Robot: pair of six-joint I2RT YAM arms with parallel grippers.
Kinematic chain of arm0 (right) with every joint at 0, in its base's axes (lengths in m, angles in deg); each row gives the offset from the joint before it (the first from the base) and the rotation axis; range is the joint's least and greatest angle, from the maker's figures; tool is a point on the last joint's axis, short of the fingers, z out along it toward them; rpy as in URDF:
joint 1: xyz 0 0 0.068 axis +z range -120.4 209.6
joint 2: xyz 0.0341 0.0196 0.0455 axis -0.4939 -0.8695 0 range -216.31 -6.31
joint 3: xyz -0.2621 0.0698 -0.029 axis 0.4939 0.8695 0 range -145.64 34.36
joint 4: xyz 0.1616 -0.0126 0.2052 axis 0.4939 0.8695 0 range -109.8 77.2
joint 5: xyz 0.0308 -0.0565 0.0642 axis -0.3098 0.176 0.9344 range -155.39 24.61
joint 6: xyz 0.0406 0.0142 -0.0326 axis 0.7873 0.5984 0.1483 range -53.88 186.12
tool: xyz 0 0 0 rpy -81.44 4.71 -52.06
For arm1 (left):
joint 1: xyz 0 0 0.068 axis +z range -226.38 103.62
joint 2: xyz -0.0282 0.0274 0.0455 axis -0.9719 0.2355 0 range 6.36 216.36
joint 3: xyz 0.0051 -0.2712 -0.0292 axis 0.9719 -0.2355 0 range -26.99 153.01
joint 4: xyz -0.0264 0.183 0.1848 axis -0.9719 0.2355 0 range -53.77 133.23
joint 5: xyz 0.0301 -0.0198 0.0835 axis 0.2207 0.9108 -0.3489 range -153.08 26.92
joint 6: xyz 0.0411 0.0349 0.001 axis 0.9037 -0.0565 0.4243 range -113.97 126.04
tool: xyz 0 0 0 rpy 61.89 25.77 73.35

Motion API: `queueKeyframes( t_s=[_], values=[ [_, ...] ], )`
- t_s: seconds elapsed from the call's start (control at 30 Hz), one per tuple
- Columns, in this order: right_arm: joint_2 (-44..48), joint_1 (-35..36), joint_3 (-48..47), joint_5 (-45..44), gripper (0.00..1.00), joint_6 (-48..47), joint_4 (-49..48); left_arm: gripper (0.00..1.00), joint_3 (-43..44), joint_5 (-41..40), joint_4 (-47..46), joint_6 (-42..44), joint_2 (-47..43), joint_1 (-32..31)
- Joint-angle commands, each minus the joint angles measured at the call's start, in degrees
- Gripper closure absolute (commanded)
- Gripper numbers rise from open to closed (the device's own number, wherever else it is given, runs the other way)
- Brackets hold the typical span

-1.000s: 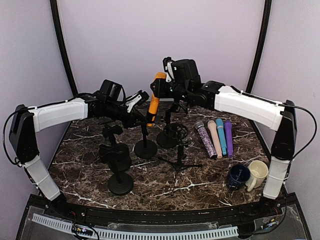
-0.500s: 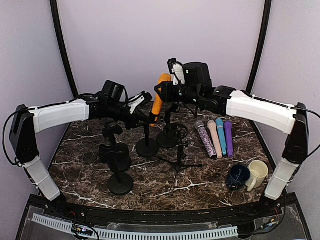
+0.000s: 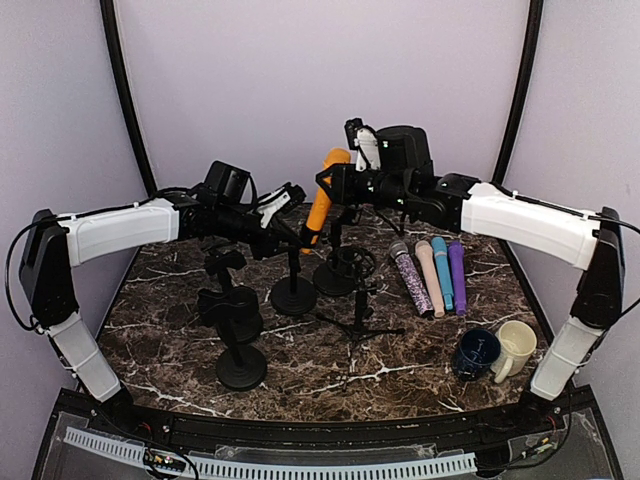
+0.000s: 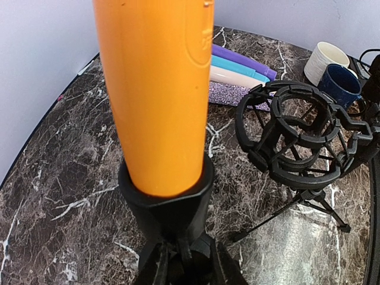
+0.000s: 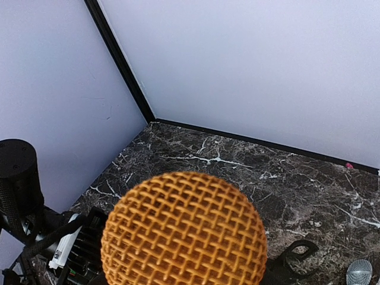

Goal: Remove the microphone from the stand
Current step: Remove the microphone from the microphone stand.

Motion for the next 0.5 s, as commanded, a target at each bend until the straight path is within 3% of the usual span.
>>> queueKeyframes(
  t_s=[0.0,0.47],
  values=[
    [5.53,-0.38,-3.58,-7.90,1.00,4.12,-3.31,1.00,-1.92,-2.92,4.71,0.01,1.17,0.58],
    [5.05,-0.44,-6.26,-19.81,1.00,9.87,3.44,1.00,-1.92,-2.99,4.98,0.28,1.86,0.23]
  ],
)
